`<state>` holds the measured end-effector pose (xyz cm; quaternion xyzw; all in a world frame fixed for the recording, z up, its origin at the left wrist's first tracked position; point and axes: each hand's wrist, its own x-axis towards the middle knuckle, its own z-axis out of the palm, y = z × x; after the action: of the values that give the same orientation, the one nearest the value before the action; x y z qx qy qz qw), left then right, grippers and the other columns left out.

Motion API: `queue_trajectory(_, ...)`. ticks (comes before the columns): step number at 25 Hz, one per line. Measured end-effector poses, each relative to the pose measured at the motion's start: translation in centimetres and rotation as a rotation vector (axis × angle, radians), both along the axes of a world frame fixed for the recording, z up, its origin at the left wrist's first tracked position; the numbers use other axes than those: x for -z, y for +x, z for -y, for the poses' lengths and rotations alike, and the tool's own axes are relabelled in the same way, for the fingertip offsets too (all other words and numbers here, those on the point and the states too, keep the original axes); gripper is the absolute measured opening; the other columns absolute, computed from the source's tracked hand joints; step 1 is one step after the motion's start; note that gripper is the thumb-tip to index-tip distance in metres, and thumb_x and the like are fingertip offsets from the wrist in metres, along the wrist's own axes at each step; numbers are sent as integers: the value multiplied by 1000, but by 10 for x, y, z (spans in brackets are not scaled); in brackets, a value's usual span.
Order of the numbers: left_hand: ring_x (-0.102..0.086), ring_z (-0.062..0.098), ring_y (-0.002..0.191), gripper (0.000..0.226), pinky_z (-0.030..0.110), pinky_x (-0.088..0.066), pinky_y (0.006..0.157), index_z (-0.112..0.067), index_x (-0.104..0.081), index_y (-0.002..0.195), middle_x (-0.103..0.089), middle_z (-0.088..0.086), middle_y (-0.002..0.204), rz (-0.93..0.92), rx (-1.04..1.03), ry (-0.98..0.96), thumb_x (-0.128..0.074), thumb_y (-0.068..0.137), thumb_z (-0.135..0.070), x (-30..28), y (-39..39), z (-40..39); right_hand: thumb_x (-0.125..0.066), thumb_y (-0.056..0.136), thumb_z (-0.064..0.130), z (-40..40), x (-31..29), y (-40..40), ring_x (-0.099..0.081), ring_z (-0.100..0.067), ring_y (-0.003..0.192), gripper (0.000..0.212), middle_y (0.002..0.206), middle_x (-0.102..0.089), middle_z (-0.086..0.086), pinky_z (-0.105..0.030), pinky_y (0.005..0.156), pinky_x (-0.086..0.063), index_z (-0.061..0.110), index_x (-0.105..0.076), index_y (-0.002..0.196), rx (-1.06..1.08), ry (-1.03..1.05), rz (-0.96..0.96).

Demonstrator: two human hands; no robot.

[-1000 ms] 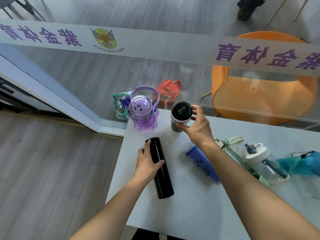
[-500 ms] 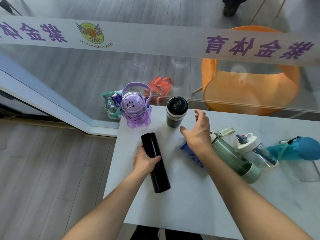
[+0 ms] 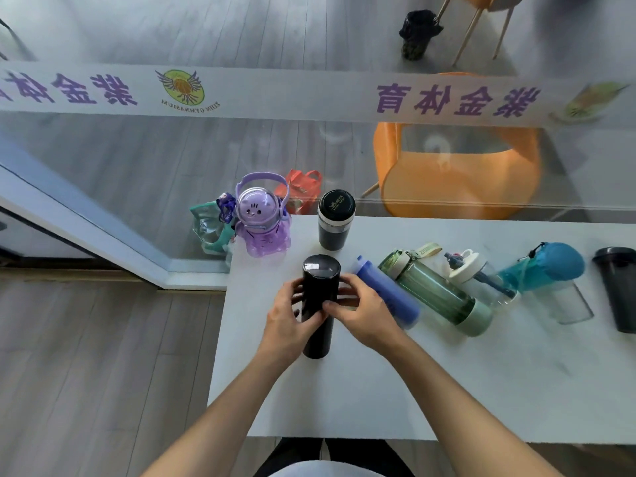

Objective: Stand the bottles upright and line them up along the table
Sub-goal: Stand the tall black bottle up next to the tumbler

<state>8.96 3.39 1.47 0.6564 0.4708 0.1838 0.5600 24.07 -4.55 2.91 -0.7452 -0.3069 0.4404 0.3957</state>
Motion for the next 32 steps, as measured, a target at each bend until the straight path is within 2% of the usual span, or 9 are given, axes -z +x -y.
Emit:
queue_trajectory(5,-61,2,111,54,20,-55,88,-32,-55,125,-63,-11,122,74,88,70,-80,79,-23,-29,5,8,-85,74,28,22,-25,3,-70,-12,105,48,111,-73,4,-41,95,-57,36,-61,115,79,112,-3)
queue_trajectory(9,-62,7,113,52,23,-56,89,-32,-54,129,-62,-8,123,194,183,138,-77,82,-24,-69,42,-3,-87,71,27,21,-64,45,-72,-16,101,51,108,-73,1,-43,89,-59,34,-61,115,122,212,44)
queue_trajectory(13,-60,9,118,58,25,-53,96,-24,-53,135,-61,-2,129,200,249,210,-53,85,5,-88,102,-19,-88,72,18,10,-87,100,-68,-14,105,53,108,-72,4,-34,85,-59,30,-60,116,169,301,102)
queue_trajectory(16,-60,13,117,68,19,-49,96,-24,-54,136,-60,2,128,108,214,224,-44,80,14,-91,147,-32,-87,72,20,-8,-83,145,-66,-9,108,56,112,-70,7,-26,85,-56,30,-58,120,136,312,138)
queue_trajectory(20,-60,9,107,77,30,-51,100,-24,-55,138,-62,-2,121,-61,169,165,-35,76,19,-71,184,-47,-84,76,17,-26,-58,188,-61,7,107,57,114,-67,14,-12,83,-48,30,-55,123,45,276,142)
queue_trajectory(22,-60,9,106,77,31,-51,100,-25,-54,139,-63,-5,119,-112,146,109,-32,79,19,-63,197,-47,-83,76,16,-31,-43,202,-60,10,105,56,113,-66,14,-14,87,-48,31,-54,122,19,271,149)
queue_trajectory(26,-56,11,108,76,30,-50,98,-20,-47,144,-60,-2,124,-161,126,51,-29,82,20,-53,211,-36,-84,76,19,-33,-19,218,-61,2,109,58,116,-66,12,-23,97,-49,31,-54,125,-57,252,159)
queue_trajectory(29,-56,14,114,79,34,-48,101,-21,-43,146,-58,-4,124,-180,132,28,-27,81,19,-45,213,-30,-83,77,18,-29,-9,221,-61,1,109,59,114,-65,14,-26,100,-49,33,-54,126,-49,225,145)
queue_trajectory(32,-53,9,113,82,31,-46,101,-26,-38,149,-55,-9,126,-168,152,16,-26,81,18,-44,216,-27,-83,77,17,-29,-7,223,-62,-2,108,58,113,-64,14,-30,102,-50,33,-54,126,-17,214,142)
